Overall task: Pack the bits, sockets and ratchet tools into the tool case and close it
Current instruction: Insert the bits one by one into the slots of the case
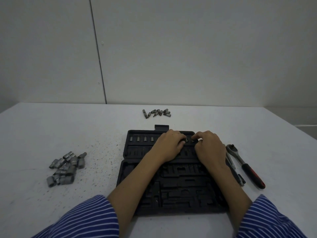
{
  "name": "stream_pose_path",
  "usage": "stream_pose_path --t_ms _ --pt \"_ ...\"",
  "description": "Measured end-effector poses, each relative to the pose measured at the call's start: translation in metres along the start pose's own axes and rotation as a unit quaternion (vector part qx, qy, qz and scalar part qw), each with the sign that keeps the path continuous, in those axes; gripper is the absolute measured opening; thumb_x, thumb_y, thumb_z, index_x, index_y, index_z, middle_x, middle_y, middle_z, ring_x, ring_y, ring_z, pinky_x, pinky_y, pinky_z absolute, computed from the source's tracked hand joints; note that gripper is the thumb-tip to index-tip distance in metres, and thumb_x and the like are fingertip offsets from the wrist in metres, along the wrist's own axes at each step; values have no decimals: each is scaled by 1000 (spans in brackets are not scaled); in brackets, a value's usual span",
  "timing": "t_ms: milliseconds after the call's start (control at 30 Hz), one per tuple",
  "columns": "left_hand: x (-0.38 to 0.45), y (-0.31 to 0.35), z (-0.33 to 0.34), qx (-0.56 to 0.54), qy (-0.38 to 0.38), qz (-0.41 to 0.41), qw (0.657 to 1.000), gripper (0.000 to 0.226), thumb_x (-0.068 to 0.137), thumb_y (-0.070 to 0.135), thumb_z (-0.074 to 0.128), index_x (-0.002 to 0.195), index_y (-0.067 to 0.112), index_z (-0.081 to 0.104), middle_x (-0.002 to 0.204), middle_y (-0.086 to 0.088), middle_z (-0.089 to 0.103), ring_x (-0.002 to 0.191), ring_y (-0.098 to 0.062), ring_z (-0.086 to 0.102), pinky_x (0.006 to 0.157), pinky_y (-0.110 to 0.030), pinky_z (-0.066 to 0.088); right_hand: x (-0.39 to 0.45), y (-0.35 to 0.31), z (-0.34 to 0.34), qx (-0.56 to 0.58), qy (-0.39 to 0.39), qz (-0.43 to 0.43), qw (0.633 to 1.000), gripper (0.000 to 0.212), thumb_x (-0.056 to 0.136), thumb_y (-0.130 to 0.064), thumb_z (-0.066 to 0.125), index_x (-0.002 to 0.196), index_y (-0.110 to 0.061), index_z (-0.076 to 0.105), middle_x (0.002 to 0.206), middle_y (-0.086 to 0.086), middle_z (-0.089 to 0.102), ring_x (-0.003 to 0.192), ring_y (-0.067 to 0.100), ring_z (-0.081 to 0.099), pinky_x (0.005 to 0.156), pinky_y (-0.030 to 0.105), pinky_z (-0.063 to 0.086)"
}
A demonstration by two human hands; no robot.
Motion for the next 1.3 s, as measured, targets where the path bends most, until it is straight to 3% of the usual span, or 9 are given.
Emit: stream_pose_path --t_ms 733,1100,1300 --pt "1 1 0 11 7 2 1000 30 97 24 42 121 13 58 122 -3 59 113 -22 47 93 -37 40 1 2 1 8 9 -7 1000 37 83 -3 44 102 -22 69 115 3 60 108 22 50 70 29 33" --pt "2 2 -5 14 0 -8 1000 29 96 24 44 119 12 58 117 -7 59 111 -23 47 93 -38 40 4 -5 -2 -20 5 -44 999 33 87 -7 44 103 -19 70 112 3 62 106 21 51 69 27 36" --pt "3 -7 -20 6 35 -23 999 32 95 25 45 123 11 54 120 -6 56 115 -22 45 95 -35 38 7 -15 -2 3 -11 -77 997 30 88 -10 45 104 -18 69 109 3 64 104 21 53 73 28 39"
Point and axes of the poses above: each hand's wrist, its own x-axis towards the middle knuckle, its own z-axis out of the palm, y = z × x, the point moved 8 cm from there along x, towards the middle knuckle
